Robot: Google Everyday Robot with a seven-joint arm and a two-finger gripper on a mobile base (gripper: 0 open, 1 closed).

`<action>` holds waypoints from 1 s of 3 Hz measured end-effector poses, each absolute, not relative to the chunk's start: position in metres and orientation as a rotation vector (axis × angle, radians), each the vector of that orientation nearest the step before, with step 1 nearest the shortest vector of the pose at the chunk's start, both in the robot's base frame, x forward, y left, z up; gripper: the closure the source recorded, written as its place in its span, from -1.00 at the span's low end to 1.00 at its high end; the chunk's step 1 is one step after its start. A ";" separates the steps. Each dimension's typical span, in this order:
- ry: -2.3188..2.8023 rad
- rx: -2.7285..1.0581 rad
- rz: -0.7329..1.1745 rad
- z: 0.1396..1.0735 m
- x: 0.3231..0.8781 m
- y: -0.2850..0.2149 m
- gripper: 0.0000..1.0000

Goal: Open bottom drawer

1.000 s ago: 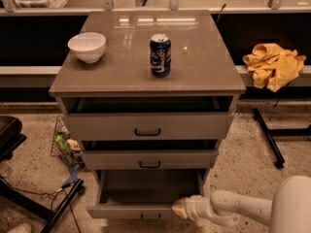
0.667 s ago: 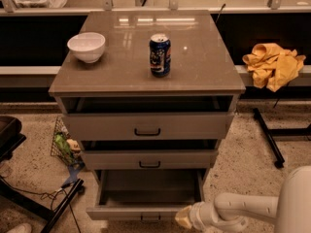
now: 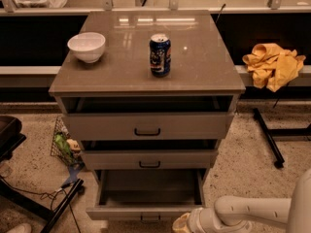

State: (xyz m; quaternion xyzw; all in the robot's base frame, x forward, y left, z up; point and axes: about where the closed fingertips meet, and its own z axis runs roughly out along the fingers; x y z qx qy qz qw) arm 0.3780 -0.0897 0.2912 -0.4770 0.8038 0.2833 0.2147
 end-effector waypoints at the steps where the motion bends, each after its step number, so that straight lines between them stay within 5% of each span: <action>1: 2.044 -1.378 0.679 0.294 0.434 -0.087 1.00; 3: 1.840 -1.401 0.360 0.302 0.563 -0.102 1.00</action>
Offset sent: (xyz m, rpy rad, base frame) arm 0.2187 -0.0143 0.0230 0.0057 -0.6117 0.0411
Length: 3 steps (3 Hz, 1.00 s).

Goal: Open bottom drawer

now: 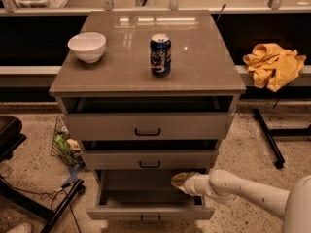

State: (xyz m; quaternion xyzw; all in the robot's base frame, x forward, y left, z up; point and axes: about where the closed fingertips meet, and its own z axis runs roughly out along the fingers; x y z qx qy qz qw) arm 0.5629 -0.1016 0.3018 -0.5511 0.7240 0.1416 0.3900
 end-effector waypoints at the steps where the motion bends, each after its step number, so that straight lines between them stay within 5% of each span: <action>1: 1.840 -1.401 0.359 0.302 0.563 -0.102 1.00; 3: 1.871 -1.467 0.389 0.222 0.552 -0.055 1.00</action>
Offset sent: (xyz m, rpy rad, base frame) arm -0.0161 0.0531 -0.0900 -0.0813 0.0406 0.0395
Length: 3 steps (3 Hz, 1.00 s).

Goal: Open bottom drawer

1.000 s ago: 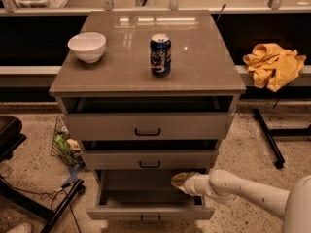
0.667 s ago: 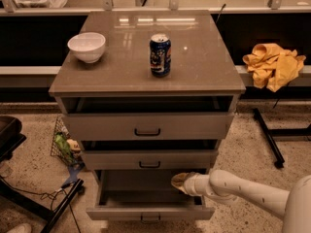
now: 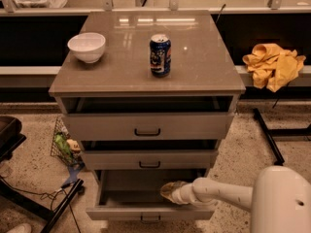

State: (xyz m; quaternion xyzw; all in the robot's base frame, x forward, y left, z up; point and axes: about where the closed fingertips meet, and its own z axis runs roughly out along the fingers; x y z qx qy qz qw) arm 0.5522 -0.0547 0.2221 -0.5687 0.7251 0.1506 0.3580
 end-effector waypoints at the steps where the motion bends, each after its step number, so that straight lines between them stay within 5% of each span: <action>1: 1.883 -1.490 0.423 0.185 0.554 -0.036 1.00; 3: 1.891 -1.485 0.463 0.177 0.547 -0.033 1.00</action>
Offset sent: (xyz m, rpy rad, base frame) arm 0.0019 0.0182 -0.0358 -0.0014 0.0310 0.0192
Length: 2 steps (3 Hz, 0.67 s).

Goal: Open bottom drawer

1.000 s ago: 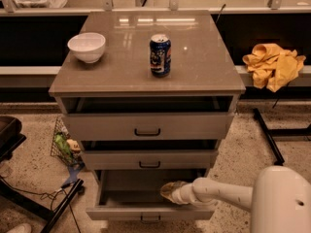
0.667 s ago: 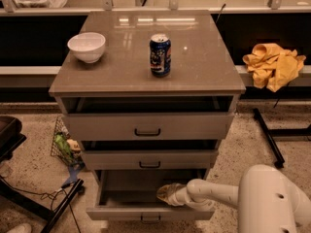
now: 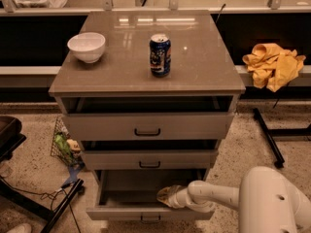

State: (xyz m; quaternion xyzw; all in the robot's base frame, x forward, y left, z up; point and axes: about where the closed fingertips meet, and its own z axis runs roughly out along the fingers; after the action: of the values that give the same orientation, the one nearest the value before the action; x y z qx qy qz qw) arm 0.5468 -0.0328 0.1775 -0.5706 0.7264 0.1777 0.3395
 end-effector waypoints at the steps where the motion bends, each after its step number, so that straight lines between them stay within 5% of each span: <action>1: 1.930 -1.475 0.548 0.171 0.509 -0.040 1.00; 2: 1.930 -1.475 0.548 0.171 0.509 -0.039 1.00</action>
Offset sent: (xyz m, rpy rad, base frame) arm -0.2010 -0.0387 -0.0392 0.0685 0.3628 -0.0019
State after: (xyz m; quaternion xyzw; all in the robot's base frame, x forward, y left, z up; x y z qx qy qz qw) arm 0.5094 -0.0395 0.1712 -0.5613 0.7342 0.2085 0.3201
